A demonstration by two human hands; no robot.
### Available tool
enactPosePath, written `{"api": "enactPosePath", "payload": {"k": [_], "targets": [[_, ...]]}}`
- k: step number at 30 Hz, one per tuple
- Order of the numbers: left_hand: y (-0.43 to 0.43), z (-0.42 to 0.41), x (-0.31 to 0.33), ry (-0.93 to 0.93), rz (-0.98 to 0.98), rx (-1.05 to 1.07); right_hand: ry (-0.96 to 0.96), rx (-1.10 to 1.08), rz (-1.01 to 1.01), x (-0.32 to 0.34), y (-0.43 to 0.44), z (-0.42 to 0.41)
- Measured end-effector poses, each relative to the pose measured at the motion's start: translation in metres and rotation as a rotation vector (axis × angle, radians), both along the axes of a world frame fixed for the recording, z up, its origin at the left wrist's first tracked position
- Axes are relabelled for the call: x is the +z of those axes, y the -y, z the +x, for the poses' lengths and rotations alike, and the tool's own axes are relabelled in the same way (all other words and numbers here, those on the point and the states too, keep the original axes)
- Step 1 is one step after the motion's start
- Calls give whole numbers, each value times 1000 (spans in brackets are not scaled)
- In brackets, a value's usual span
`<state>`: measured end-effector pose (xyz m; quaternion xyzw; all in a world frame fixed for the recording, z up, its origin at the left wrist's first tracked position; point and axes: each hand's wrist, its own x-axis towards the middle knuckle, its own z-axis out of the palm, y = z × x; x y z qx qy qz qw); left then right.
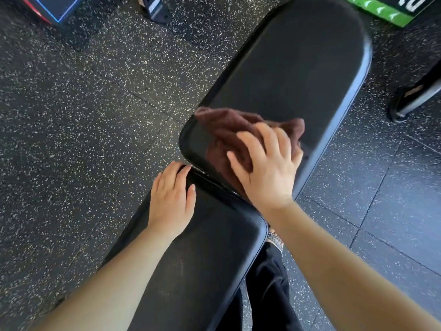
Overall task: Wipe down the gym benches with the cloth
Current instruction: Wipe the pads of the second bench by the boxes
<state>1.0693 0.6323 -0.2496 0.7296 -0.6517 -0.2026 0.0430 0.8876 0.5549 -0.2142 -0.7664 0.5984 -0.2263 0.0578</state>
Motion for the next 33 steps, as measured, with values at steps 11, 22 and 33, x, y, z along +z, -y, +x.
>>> {"api": "enactPosePath", "payload": {"k": [11, 22, 33], "targets": [[41, -14, 39, -145, -181, 97, 122, -296, -38, 31, 77, -49], [122, -86, 34, -3, -354, 142, 324, -330, -45, 26, 68, -73], [105, -64, 37, 21, -274, -49, 301, -303, 0, -9, -35, -52]]}}
